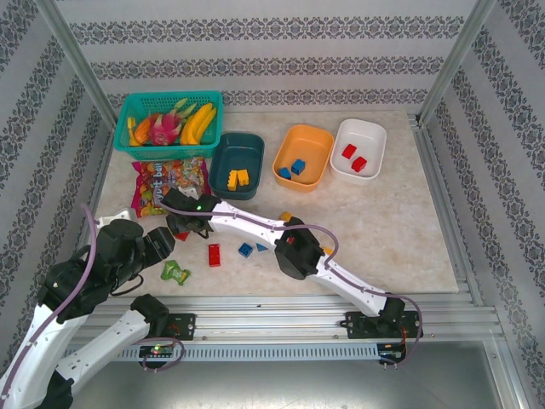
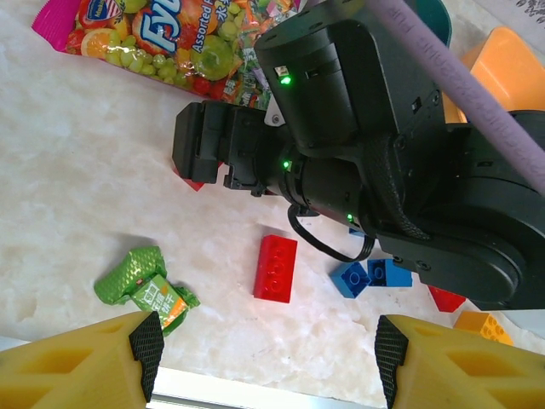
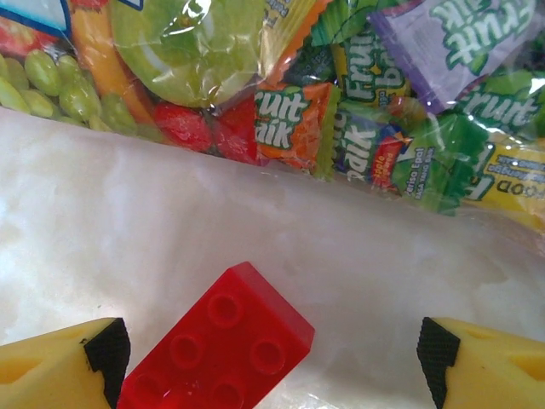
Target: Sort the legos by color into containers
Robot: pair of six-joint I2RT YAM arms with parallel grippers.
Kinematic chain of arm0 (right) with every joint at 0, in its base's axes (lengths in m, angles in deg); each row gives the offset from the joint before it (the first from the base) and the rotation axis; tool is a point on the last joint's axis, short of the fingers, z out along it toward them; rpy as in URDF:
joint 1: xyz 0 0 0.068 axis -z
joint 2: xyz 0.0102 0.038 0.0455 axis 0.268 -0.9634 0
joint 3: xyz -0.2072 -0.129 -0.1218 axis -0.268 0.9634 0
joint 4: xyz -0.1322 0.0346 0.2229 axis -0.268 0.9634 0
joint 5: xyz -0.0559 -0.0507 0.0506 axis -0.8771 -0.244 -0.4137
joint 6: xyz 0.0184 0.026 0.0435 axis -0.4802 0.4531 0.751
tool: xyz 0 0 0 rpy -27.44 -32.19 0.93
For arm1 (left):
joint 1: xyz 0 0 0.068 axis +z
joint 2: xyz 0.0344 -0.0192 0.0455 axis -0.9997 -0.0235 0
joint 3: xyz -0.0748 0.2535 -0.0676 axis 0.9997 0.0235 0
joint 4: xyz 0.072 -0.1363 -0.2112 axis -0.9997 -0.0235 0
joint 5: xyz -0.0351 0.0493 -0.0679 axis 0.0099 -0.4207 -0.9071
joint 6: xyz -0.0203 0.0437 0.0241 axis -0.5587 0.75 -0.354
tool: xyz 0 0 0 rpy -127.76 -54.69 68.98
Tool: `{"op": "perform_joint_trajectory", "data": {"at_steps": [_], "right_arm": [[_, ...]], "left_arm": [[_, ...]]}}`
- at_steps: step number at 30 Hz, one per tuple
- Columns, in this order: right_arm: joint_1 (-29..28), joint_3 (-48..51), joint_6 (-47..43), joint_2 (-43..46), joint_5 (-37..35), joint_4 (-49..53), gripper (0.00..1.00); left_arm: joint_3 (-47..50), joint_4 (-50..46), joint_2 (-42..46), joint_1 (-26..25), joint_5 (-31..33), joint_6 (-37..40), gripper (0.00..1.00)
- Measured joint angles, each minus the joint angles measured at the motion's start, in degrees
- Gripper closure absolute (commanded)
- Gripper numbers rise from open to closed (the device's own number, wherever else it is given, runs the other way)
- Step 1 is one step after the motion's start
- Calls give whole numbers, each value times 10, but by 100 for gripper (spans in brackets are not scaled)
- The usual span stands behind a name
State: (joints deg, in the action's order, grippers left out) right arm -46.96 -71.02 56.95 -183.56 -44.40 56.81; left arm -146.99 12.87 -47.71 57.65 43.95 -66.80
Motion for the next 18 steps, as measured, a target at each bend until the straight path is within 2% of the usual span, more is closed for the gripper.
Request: {"op": "perform_joint_trajectory", "data": {"at_steps": [3,7,12,18], "right_arm": [[0,-5,-3,-3,-7,8,19],[0,11,-14,1,-21,16,30],[2,160,-36,78,-42,-12,35],[22,322,-49,176,-50,-24,32]], "left_arm": [[0,0,0,0,-2,2,31],[0,0,0,0,-4,3,30],[0,0,0,0,-7,4,31],[4,1,0,0,-17,4,31]]}}
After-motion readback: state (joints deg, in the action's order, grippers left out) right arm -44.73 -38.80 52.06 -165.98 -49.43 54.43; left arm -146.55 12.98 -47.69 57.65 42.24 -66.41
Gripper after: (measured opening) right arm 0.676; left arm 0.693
